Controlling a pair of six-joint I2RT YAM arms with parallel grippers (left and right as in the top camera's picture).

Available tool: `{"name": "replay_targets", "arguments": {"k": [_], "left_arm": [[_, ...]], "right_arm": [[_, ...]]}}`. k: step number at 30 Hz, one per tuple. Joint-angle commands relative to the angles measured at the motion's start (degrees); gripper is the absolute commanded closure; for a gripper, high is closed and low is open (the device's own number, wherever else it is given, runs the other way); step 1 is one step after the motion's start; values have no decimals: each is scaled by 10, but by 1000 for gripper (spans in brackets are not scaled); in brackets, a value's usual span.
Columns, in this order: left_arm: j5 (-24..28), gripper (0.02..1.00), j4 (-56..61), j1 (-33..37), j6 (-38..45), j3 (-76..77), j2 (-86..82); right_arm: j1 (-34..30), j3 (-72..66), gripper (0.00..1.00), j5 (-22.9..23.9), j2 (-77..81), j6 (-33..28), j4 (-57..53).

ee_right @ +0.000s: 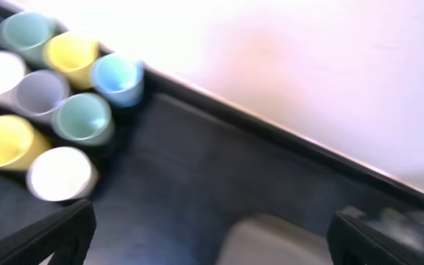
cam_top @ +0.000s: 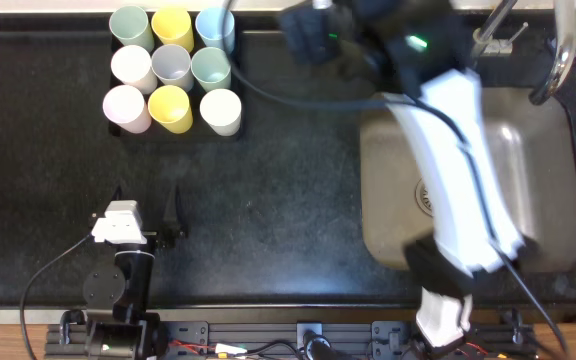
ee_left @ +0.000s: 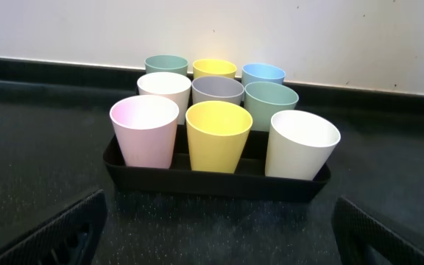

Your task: Store Cups

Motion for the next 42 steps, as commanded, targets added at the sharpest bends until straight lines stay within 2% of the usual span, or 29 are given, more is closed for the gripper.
{"name": "replay_targets", "arguments": {"k": [1, 4, 6, 7, 8, 10, 16, 19, 23, 28, 34, 37, 42], "left_arm": [[0, 20, -2, 2, 6, 0, -6], [-1, 20, -2, 2, 6, 0, -6], [-1, 20, -2, 2, 6, 0, -6], [-1, 18, -2, 2, 6, 0, -6], [-1, 20, -2, 2, 6, 0, -6], [-1, 20, -2, 2, 6, 0, -6], [-1, 20, -2, 2, 6, 0, -6], [-1, 20, -2, 2, 6, 0, -6], [-1, 20, -2, 2, 6, 0, -6], [-1, 20, -2, 2, 6, 0, -6], [-1, 20, -2, 2, 6, 0, -6], [-1, 20, -2, 2, 6, 0, -6], [-1, 20, -2, 2, 6, 0, -6]], "right_arm": [[-21, -215, 3, 126, -159, 60, 20], [-67, -405, 5, 134, -286, 60, 66], [-116, -509, 3, 125, -358, 88, 99], [-144, -557, 3, 105, -392, 111, 118], [-183, -626, 3, 62, -441, 134, 152], [-212, -719, 5, 10, -510, 149, 213], [-228, -982, 3, 29, -775, 149, 290], [-282, -1078, 5, 29, -895, 149, 370], [-317, -1163, 3, 29, -1007, 149, 426], [-292, -1243, 3, 29, -1106, 149, 463], [-272, -1296, 5, 29, -1118, 149, 484], [-272, -1300, 3, 29, -1118, 149, 461], [-272, -1300, 3, 29, -1118, 149, 355]]}}
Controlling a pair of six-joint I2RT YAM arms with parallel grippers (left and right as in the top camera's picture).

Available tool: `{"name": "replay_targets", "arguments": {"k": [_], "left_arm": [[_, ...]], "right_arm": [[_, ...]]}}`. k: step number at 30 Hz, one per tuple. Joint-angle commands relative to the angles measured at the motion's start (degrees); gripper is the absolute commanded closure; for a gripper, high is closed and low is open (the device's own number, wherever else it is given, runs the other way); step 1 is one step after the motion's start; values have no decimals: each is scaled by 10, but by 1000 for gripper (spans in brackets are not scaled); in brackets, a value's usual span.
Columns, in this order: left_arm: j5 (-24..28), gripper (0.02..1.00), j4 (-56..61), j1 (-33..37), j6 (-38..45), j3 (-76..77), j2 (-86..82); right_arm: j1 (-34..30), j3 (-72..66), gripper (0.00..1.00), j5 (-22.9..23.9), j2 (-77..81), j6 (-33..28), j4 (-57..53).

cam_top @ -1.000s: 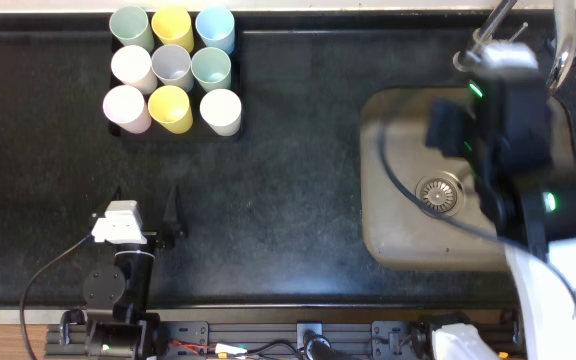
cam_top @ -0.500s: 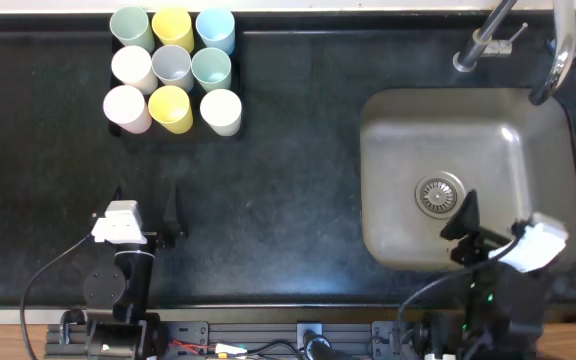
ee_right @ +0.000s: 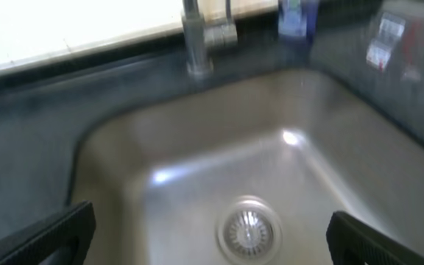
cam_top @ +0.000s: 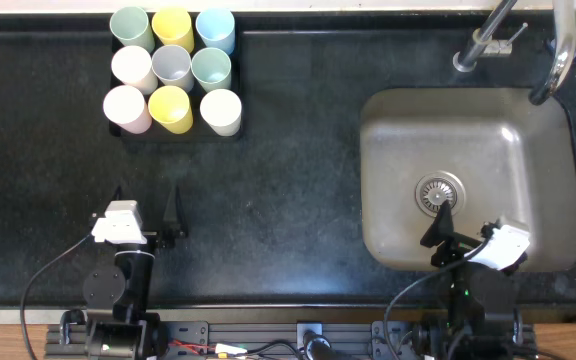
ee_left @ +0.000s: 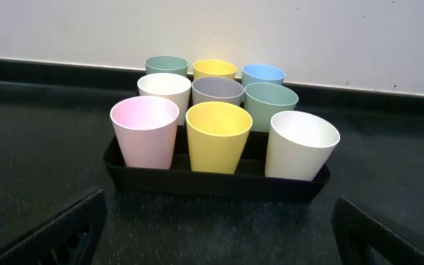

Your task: Store Cups

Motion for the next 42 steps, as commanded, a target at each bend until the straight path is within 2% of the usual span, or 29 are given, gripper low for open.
{"name": "replay_targets", "arguments": {"k": [1, 4, 11, 14, 15, 21, 24, 29, 33, 42], "left_arm": [[-1, 20, -1, 2, 6, -1, -6], [-1, 18, -1, 2, 6, -1, -6], [-1, 20, -1, 2, 6, -1, -6], [-1, 20, -1, 2, 6, -1, -6], [-1, 20, -1, 2, 6, -1, -6], [-1, 20, -1, 2, 6, -1, -6], [-1, 20, -1, 2, 6, -1, -6], [-1, 18, -1, 2, 6, -1, -6], [-1, 20, -1, 2, 6, -1, -6], [-1, 18, -1, 2, 6, -1, -6]], "right_arm": [[3, -2, 3, -1, -6, 2, -79], [3, -2, 3, -1, -6, 2, -141], [3, -3, 3, -1, -6, 2, -92], [3, -12, 3, -1, -6, 2, -26], [3, -30, 3, -1, -7, 2, 72], [3, -133, 3, -1, -7, 2, 416], [3, -186, 5, -1, -7, 2, 511], [3, -184, 3, -1, -7, 2, 498], [3, -184, 3, -1, -7, 2, 406], [3, -184, 5, -1, -7, 2, 404]]}}
